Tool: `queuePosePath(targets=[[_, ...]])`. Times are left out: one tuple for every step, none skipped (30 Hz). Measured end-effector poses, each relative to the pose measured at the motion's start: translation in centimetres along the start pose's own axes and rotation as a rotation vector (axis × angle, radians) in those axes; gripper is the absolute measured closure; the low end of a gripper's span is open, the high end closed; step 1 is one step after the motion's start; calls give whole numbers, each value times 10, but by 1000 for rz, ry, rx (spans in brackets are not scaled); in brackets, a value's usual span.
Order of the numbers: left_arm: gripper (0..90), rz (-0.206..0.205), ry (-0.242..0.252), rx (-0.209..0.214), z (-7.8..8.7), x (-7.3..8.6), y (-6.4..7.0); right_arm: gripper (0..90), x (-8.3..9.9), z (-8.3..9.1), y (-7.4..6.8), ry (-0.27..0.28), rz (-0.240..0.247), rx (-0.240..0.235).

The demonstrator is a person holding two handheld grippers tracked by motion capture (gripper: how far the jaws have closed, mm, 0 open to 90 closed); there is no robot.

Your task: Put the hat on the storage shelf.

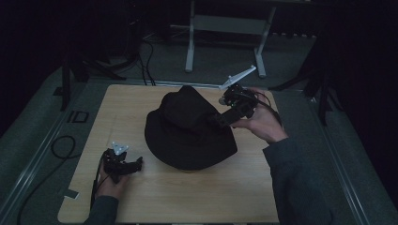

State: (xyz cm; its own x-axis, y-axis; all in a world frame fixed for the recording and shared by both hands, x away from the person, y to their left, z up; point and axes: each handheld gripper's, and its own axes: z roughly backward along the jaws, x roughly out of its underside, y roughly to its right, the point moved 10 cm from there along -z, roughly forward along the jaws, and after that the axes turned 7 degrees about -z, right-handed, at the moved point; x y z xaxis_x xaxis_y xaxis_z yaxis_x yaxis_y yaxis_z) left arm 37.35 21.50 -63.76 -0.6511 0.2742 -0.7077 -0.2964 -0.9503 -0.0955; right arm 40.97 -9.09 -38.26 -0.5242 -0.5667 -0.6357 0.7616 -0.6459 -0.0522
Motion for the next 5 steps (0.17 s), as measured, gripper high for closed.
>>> queuePosePath(targets=[[133,0,0,0,0,0,0,102,1,2,0,0,0,-1],[133,0,0,0,0,0,0,102,1,3,1,0,1,6],[133,0,0,0,0,0,0,102,2,3,3,-1,1,14],[132,0,0,0,0,0,0,102,3,3,4,-1,1,20],[132,0,0,0,0,0,0,102,3,3,4,-1,1,20]])
